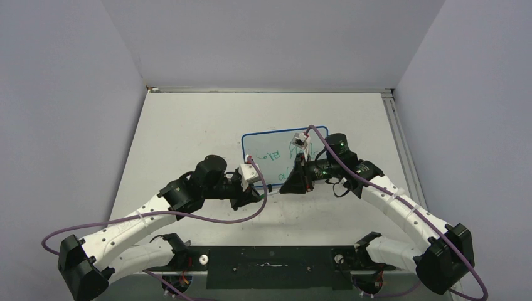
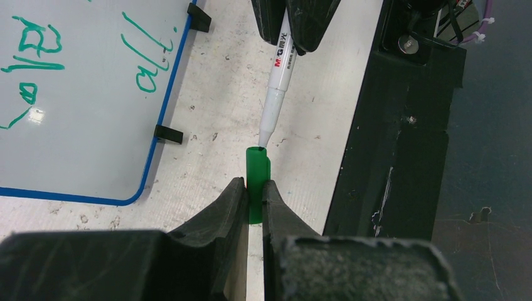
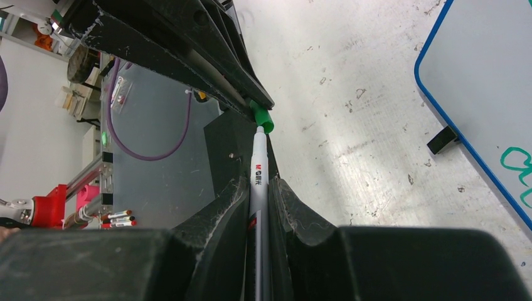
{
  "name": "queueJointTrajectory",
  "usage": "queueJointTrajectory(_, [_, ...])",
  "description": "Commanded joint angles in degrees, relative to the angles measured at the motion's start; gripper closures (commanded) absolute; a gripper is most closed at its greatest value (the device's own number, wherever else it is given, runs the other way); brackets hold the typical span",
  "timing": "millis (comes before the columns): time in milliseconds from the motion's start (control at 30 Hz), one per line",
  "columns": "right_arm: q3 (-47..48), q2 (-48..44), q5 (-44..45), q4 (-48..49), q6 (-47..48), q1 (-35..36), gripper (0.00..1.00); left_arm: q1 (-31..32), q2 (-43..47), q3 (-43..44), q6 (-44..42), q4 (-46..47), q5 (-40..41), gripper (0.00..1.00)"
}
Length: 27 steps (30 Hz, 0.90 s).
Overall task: Write a sentence on the whiteboard
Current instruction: Insert the whiteboard marker without the cap into the pen cap.
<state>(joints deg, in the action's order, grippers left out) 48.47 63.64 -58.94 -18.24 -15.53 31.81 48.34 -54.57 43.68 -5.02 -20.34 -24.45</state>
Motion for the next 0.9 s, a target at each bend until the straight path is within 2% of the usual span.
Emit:
queueJointTrajectory(0, [-0.3, 0.4, -1.9, 1.1, 1.6, -0.3, 0.95, 0.3, 0.1, 0.4, -0.3, 2.1, 0.0, 1.00])
queueJointTrajectory(600, [-0.6, 1.0, -2.1, 2.7, 0.9, -0.2, 0.95, 1.7, 0.7, -0.3, -1.0, 2.7, -2.9, 1.00])
queueJointTrajectory(867, [-0.6, 1.6, -2.8, 3.5, 0.2, 1.4, 0.95, 2.3, 0.3, 0.0, -1.0, 2.9, -1.9, 1.00])
